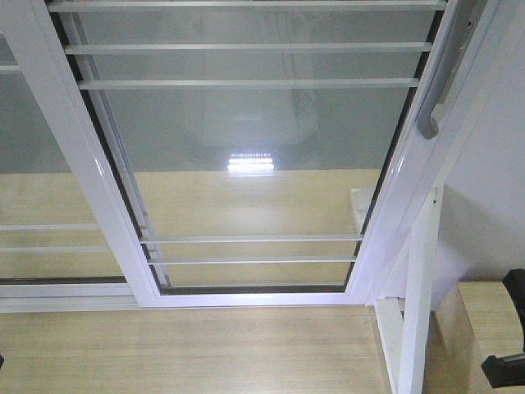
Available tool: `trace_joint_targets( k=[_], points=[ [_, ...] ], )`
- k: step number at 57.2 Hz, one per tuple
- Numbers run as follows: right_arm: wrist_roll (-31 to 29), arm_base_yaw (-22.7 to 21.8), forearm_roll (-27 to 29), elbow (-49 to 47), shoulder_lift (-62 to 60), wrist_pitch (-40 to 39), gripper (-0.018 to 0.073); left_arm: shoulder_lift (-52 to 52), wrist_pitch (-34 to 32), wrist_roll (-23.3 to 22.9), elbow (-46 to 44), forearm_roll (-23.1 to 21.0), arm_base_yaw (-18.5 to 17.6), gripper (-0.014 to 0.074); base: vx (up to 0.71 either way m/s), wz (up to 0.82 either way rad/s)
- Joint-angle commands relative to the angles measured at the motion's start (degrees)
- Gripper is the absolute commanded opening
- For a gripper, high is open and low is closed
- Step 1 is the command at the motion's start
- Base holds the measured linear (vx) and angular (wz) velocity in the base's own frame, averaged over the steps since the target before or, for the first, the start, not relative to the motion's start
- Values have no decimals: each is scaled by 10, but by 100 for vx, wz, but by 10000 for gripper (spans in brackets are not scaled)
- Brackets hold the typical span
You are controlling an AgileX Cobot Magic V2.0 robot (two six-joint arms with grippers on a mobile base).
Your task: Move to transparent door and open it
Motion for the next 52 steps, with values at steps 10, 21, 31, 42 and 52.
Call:
trace_joint_targets(
  k=[10, 21, 31, 42, 52],
  points=[
    [-1, 0, -3, 1, 13, -46, -4, 9, -45, -3, 4, -2, 1, -6, 0, 0],
    [-1, 0, -3, 1, 13, -46, -4, 9, -45, -3, 4, -2, 1, -6, 0, 0],
    [-1, 0, -3, 1, 13, -46, -4, 9, -45, -3, 4, -2, 1, -6, 0, 0],
    [-1, 0, -3, 1, 13, -49, -4, 9, -70, -3, 4, -2, 1, -6, 0, 0],
    [-1, 0, -3, 0, 13, -109, -4, 9, -171, -3, 4, -2, 1, -6, 0, 0]
  ],
)
